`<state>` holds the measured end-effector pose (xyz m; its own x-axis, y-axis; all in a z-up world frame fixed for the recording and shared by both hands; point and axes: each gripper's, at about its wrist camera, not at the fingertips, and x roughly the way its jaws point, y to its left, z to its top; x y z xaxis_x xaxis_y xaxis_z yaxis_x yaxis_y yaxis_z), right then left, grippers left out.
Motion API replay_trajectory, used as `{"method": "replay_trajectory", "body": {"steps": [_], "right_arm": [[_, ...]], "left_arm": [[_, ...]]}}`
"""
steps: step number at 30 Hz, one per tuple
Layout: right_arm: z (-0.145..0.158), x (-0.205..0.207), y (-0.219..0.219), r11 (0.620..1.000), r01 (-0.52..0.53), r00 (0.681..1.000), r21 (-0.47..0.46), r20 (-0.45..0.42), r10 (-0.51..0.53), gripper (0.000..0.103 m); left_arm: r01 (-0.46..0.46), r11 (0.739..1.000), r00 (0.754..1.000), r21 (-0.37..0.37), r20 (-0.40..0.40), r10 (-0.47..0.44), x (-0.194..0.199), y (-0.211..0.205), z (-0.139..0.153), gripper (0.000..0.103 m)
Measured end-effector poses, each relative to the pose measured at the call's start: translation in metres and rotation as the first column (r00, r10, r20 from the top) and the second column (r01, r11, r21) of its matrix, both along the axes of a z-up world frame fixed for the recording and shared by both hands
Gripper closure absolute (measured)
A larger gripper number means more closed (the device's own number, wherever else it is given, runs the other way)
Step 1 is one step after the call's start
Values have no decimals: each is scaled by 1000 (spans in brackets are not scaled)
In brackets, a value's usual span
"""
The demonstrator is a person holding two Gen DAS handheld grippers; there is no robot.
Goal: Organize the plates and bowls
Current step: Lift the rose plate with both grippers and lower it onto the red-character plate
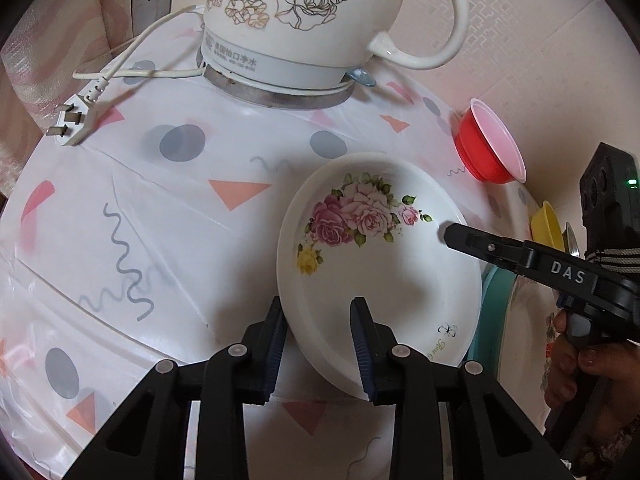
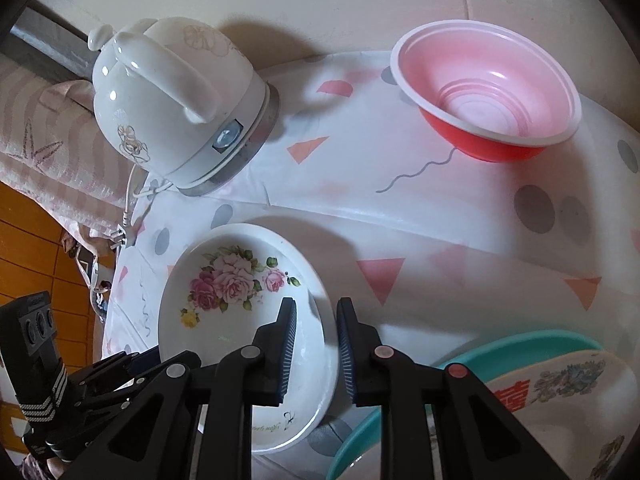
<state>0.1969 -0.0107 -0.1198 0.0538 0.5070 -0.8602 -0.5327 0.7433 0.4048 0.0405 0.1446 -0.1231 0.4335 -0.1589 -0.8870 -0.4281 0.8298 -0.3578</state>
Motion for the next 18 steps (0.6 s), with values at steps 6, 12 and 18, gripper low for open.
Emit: {"method": "replay_trajectory", "body": {"steps": [6, 12, 18], "right_arm": [[-7, -5, 11, 1000, -24, 1000, -7, -3, 24, 81], [-9, -7, 12, 1000, -15, 1000, -16, 15, 15, 88], [-4, -10, 2, 998, 1, 1000, 64, -20, 0, 91]], "left_arm": [[-21, 1000, 1000, 11, 7, 21, -5, 6, 0, 72], [6, 998, 1000, 67, 7, -6, -5, 3, 1, 74], [6, 994, 1000, 105, -4, -6, -7, 6, 3, 74]]}}
